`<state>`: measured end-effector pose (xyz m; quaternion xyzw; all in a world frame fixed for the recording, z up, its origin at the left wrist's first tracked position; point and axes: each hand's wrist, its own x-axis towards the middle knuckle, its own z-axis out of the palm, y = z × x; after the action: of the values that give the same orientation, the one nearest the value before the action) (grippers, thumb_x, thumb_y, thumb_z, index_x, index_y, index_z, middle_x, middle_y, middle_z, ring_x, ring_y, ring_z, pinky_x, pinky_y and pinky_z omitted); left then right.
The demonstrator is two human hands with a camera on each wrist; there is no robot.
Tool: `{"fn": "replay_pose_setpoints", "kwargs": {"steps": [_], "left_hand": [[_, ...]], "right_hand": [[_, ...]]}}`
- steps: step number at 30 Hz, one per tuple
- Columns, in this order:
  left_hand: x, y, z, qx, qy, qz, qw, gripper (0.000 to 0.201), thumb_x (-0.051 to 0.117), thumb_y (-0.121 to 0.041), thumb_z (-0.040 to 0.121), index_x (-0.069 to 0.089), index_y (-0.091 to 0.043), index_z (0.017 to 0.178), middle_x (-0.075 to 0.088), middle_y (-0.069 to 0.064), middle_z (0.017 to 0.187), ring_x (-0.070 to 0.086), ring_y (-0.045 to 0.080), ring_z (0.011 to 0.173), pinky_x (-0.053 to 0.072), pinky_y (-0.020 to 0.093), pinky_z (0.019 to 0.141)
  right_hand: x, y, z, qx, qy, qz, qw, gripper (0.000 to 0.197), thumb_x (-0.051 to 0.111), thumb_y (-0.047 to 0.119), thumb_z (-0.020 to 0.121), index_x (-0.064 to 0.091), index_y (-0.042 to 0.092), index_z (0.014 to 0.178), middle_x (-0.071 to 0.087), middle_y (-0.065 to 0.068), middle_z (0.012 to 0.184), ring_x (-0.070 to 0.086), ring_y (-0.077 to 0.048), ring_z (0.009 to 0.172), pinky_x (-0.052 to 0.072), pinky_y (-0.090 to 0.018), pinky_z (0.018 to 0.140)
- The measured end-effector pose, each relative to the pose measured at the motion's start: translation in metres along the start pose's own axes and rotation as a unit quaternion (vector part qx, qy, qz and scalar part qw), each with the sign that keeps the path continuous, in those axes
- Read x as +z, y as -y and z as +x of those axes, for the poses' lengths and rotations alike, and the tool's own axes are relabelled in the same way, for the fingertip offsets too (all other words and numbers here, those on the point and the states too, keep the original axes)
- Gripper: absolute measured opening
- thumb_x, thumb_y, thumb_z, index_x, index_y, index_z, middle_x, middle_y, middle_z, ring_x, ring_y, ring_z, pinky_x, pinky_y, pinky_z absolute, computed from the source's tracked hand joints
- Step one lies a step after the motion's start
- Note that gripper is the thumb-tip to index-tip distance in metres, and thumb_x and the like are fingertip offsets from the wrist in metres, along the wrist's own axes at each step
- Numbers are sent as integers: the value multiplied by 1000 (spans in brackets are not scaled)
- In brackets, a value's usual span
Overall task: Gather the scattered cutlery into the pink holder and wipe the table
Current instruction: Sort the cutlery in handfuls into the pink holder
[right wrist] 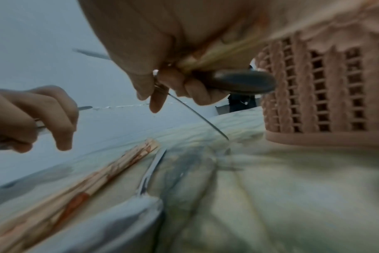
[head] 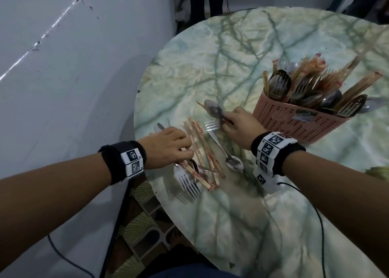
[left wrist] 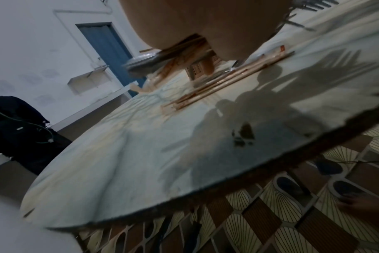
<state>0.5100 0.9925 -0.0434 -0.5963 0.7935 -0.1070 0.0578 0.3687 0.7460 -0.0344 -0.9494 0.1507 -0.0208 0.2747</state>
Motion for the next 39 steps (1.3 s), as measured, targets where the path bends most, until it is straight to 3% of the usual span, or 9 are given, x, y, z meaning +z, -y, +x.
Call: {"fn": "replay_pose_setpoints", "kwargs": {"steps": [3,7,11,13,15,22,31,35,39], "left_hand": [[0,-4,-14,17,31,-21,999,20,40,-6,98,54,-15,109,59,6,90,55,27,82,50,43,79],[0,-12,-28,16,31,-23,999,33,47,-2,89,55,-18,117,56,3,85,51,25,77,48,41,77],[-1,-16,-33,17,21,-25,999,40,68,-3,82,59,-20,118,56,1,84,51,24,75,47,39,77],[-2,-16,-35,18,24,-23,999,37,74,-5,81,61,-20,112,56,-1,82,51,22,74,47,37,76],[-2,-16,-35,18,25,-20,999,32,72,-2,81,62,-19,107,55,-2,80,50,21,72,46,35,76],[-5,-10,-28,37,30,-4,999,25,57,-2,88,66,-16,106,59,-2,82,53,21,75,47,35,82],[7,-1,-3,24,52,13,998,60,71,2,78,56,-8,135,63,0,78,58,26,70,47,37,71],[3,-3,19,15,47,1,999,35,84,-2,68,65,-11,96,64,1,71,61,26,65,48,35,68],[2,-1,33,30,67,5,997,20,79,-8,73,66,-18,85,66,-1,76,64,25,73,51,36,75]], "right_hand": [[1,8,5,-55,13,-67,996,24,61,41,99,71,22,109,50,-3,116,52,-19,80,40,-28,73],[3,25,6,-132,137,-125,974,20,52,39,102,64,32,115,59,6,100,60,-20,90,42,-32,68],[9,31,4,-162,211,-232,936,23,52,30,99,62,34,119,56,3,106,48,-16,88,24,-25,54],[17,27,5,-152,227,-203,940,24,53,21,94,63,30,114,54,1,103,55,-23,89,37,-27,61],[20,25,6,-151,217,-185,946,20,56,20,92,67,28,107,48,4,97,60,-28,89,46,-34,67],[7,23,9,-155,134,-132,970,12,68,24,91,76,30,97,55,7,100,60,-20,82,38,-28,63],[-14,21,6,-190,53,-152,969,18,60,28,97,74,22,104,58,-3,109,61,-31,72,47,-36,56],[-12,11,-1,-196,44,-215,956,29,47,38,98,65,21,113,50,-10,118,55,-30,57,51,-39,49],[-2,3,-5,-176,74,-249,950,21,54,26,102,53,23,123,50,-6,120,62,-30,75,54,-41,58]]}}
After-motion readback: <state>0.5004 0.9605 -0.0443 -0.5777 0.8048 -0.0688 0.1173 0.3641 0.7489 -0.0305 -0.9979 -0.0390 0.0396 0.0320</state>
